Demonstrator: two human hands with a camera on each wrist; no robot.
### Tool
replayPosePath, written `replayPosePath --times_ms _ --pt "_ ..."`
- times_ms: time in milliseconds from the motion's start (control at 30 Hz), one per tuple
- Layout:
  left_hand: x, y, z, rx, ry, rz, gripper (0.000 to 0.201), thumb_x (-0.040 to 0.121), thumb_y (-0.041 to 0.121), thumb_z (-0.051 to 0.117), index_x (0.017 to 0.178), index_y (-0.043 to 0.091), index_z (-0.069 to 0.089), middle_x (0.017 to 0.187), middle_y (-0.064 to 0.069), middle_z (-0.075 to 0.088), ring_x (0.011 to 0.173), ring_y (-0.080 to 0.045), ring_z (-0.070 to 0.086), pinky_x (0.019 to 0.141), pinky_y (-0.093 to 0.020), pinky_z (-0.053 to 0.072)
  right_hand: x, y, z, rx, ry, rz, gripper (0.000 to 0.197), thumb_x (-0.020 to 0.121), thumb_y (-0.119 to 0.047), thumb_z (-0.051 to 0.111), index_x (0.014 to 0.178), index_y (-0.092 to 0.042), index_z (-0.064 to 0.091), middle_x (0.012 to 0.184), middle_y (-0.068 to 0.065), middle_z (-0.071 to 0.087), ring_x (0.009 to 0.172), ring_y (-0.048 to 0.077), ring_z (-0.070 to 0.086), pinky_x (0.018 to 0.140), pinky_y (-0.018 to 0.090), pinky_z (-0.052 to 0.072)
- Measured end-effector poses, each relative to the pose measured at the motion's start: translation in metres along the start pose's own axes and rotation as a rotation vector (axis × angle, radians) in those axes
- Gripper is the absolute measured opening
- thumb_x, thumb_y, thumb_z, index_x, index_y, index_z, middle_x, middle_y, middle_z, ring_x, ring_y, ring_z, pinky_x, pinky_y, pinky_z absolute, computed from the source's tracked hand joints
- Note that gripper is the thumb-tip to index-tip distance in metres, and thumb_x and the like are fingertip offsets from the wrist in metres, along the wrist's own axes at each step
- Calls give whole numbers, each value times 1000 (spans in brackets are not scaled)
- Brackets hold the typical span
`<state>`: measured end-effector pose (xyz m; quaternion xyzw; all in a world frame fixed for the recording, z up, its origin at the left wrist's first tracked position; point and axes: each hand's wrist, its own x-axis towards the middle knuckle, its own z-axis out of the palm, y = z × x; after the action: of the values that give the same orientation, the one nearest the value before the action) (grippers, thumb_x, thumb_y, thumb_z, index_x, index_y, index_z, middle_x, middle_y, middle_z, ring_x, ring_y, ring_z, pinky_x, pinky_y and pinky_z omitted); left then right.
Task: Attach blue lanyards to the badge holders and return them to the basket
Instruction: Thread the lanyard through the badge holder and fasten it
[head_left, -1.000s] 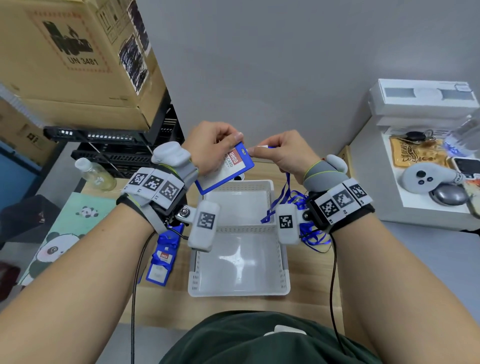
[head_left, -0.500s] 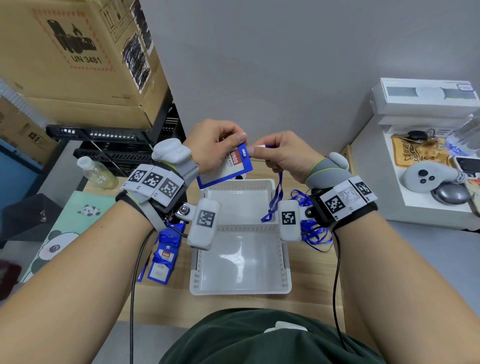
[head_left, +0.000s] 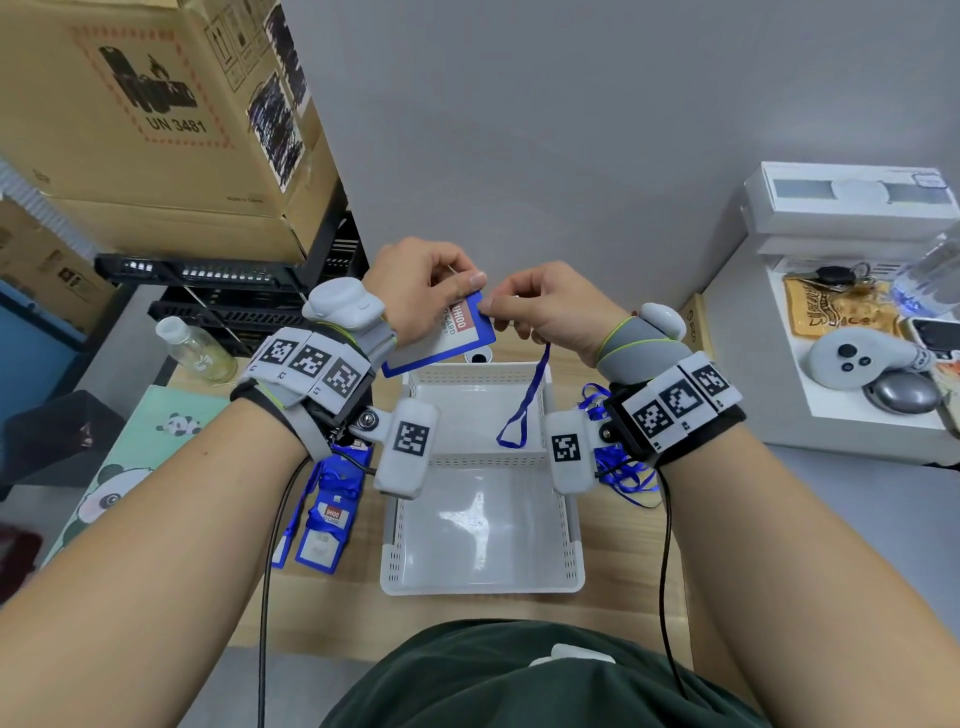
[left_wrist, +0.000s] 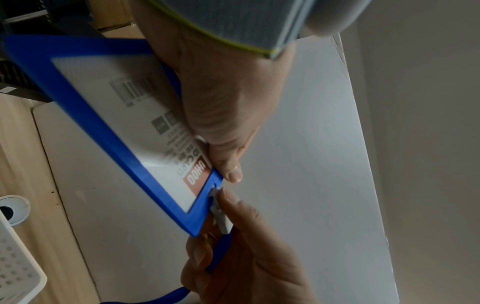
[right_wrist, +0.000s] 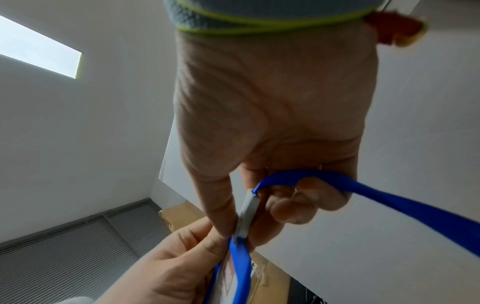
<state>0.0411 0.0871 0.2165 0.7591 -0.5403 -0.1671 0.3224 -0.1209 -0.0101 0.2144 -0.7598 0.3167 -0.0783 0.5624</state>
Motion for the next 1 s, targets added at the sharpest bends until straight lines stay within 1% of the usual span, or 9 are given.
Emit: replayPosePath --times_ms 200,333,400,500,633,733,800,900,1000 --pt "0 -6 0 4 -17 -27 21 90 45 61 84 27 69 73 11 70 69 -1 65 62 -21 45 2 7 -6 -22 -61 1 17 90 -25 67 84 -10 72 71 -2 68 61 11 51 58 24 41" --pt "-2 -5 1 20 -38 -26 27 94 46 53 86 25 68 75 9 70 70 -3 64 63 -23 47 5 9 -8 -27 -60 -26 18 94 -20 63 93 -3 69 71 1 65 59 9 51 65 25 44" --pt "-3 -5 1 61 -78 -36 34 97 47 46 82 24 66 74 9 67 68 -4 61 61 -23 43 6 7 -10 -30 -60 -42 17 96 -18 60 89 -5 68 72 2 64 58 7 51 65 24 44" --pt "-4 -6 1 76 -132 -49 40 99 48 41 72 24 57 68 7 62 62 -9 56 57 -24 40 7 3 -12 95 -54 -23 22 98 -12 52 80 -8 64 68 4 60 57 10 50 62 20 44" --pt "-4 -5 -1 74 -115 -32 40 100 45 40 68 24 52 67 6 60 62 -11 55 58 -27 41 6 -2 -11 134 -56 -3 29 100 -14 44 77 -7 59 62 2 61 55 13 50 61 21 44" --pt "-3 -3 -3 90 -122 -28 38 100 44 41 68 25 51 68 8 60 63 -11 56 59 -26 40 8 0 -12 117 -52 7 29 99 -19 48 76 -6 61 66 5 61 59 15 50 65 24 44" --pt "-2 -3 -4 103 -130 -34 38 100 45 40 69 24 50 69 7 61 65 -10 57 59 -26 41 9 3 -13 71 -77 -21 22 97 -17 55 79 -6 64 70 5 62 63 15 50 67 25 44" --pt "-2 -1 -2 97 -138 -48 38 100 46 39 70 24 49 69 8 60 63 -6 57 56 -22 39 11 9 -14 50 -85 -72 17 96 -15 57 83 -7 65 71 4 61 66 15 50 71 28 43" --pt "-2 0 0 58 -138 -75 39 101 46 36 75 21 52 71 7 61 64 -7 57 57 -22 40 11 9 -14 80 -46 -106 19 95 -15 57 78 -8 64 68 4 59 64 15 48 68 27 42"
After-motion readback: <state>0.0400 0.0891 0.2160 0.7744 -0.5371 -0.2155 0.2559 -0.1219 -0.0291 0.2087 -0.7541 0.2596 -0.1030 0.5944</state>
